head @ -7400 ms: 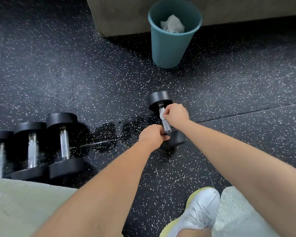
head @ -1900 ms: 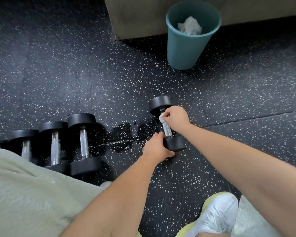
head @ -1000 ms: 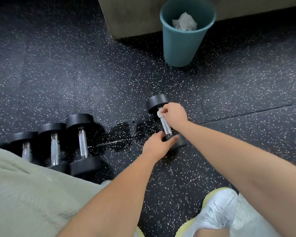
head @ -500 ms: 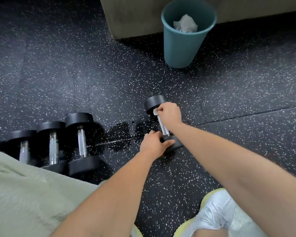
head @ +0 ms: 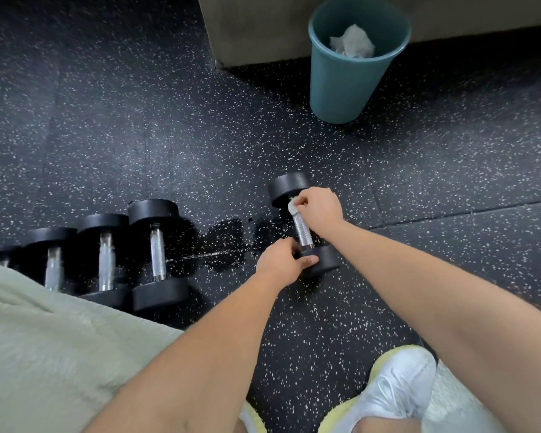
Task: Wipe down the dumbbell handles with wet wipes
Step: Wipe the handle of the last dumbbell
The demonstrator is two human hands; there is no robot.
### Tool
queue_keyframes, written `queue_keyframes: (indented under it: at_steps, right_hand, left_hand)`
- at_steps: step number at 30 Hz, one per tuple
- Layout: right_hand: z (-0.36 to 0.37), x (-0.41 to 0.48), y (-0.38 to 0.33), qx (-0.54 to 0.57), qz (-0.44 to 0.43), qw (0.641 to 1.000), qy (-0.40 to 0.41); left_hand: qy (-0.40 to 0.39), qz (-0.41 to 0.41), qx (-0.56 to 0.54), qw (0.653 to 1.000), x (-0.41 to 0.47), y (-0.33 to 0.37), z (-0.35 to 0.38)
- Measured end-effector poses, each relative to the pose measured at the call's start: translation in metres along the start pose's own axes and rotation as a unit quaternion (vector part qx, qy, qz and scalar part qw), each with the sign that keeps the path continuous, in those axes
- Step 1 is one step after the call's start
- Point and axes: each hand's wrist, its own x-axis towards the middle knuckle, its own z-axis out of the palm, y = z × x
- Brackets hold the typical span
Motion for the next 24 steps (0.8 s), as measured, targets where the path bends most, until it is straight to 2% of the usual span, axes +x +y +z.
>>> queue_keyframes:
  at_steps: [3, 8, 10, 13, 15, 18, 22, 24]
  right_hand:
    - [0.0, -0.016, 0.002, -0.034, -0.015, 0.999, -0.037]
    - [-0.014, -0.027, 0.014, -0.111, -0.059, 0.974, -0.186]
    - [-0.018, -0.019, 0.008, -0.097, -0.058, 0.98, -0.165]
    - [-0.015, -0.01, 0.0, -0.04, -0.031, 0.995, -0.084]
    - [-0.006, -0.014, -0.002, -0.034, -0.024, 0.996, -0.083]
    - [0.0, -0.025, 0.001, -0.075, -0.047, 0.989, -0.123]
    - [-0.011, -0.027, 0.004, -0.129, -0.101, 0.956, -0.245]
    - [-0.019, -0.019, 0.0, -0.118, -0.117, 0.954, -0.252]
  left_hand:
    - [-0.009, 0.0, -0.008, 1.0, -0.001, -0.006, -0.002]
    - [0.002, 0.005, -0.023, 1.0, -0.001, -0.011, -0.002]
    - [0.011, 0.009, -0.006, 1.0, -0.001, -0.01, 0.0]
    - [0.012, 0.004, 0.0, 1.0, -0.002, -0.009, 0.0]
    - [0.005, 0.002, -0.001, 1.0, -0.001, -0.01, -0.003]
    - [-0.009, 0.002, -0.011, 1.0, -0.001, -0.014, -0.009]
    - [-0.008, 0.007, -0.015, 1.0, -0.001, -0.021, -0.011]
    - [0.013, 0.029, -0.02, 0.999, -0.004, -0.02, -0.01]
